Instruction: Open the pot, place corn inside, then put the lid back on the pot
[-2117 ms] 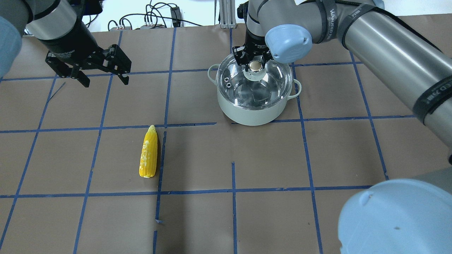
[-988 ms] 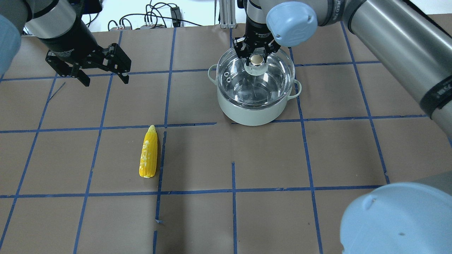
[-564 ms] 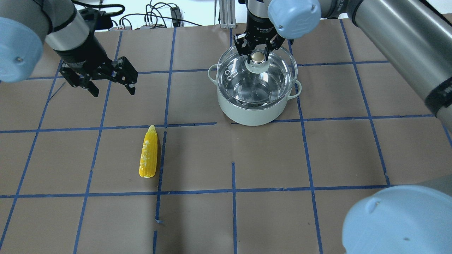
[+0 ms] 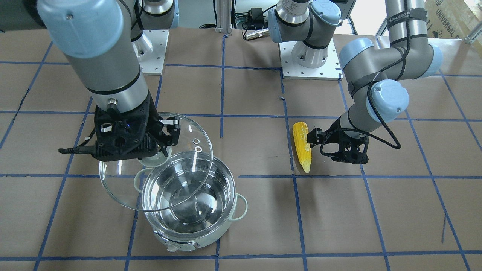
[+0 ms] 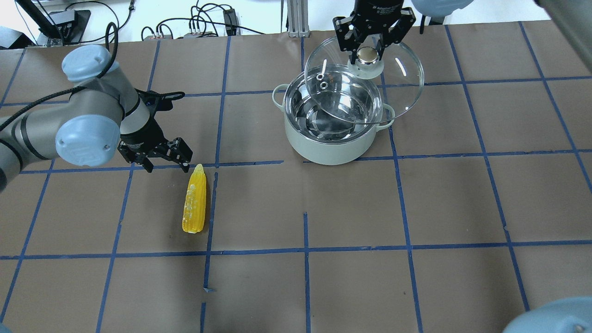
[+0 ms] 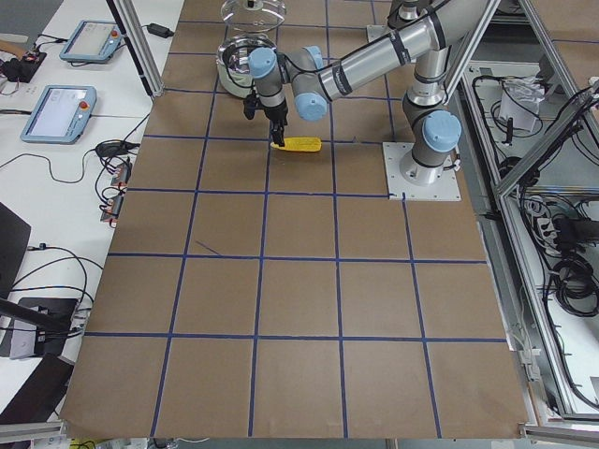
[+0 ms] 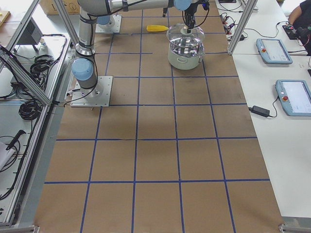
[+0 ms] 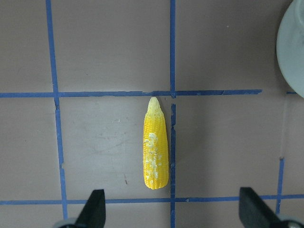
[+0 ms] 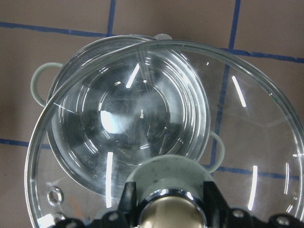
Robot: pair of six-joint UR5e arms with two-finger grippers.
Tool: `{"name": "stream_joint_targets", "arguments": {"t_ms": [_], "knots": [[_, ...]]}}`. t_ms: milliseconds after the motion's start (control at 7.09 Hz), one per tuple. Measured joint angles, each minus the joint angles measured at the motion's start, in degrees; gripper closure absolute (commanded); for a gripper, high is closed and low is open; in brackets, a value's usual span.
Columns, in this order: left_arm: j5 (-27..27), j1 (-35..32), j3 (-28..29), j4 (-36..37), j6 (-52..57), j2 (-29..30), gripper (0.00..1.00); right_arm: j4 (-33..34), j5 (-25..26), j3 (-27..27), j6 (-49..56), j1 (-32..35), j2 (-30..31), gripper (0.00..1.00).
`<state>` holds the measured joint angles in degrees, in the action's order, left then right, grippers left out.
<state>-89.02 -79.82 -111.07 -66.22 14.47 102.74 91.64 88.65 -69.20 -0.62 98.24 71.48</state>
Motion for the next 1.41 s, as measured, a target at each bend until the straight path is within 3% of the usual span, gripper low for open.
{"name": "stream_joint_targets", "arguments": {"t_ms": [282,564,706,988,1129,1270,1411], "knots": [[0.0,-1.1,-4.8,6.0,-0.1,1.1,0.00,-3.4,-0.1,-0.6,4.1,-4.3,4.2,0.63],[0.1,-3.0,-5.7,7.0,-0.3,1.5,0.02,-6.2,-0.2,-1.1,8.9,-8.4,6.8,0.64],[0.1,-3.4,-6.2,7.1,-0.3,1.6,0.05,-6.8,-0.2,-2.1,10.2,-9.5,7.4,0.64],[0.0,-3.7,-7.5,8.7,-0.1,2.5,0.20,-7.0,-0.2,-5.5,11.0,-10.2,8.5,0.64],[0.0,-3.9,-8.1,9.3,-0.2,3.0,0.48,-6.9,-0.2,-6.7,11.1,-10.3,9.0,0.64],[0.0,-4.0,-8.5,9.6,-0.3,3.0,0.69,-7.0,-0.2,-7.4,11.2,-10.4,9.4,0.64],[0.0,-4.1,-8.6,9.7,-0.3,2.9,0.82,-7.1,-0.1,-8.1,11.5,-10.6,10.0,0.65]]}}
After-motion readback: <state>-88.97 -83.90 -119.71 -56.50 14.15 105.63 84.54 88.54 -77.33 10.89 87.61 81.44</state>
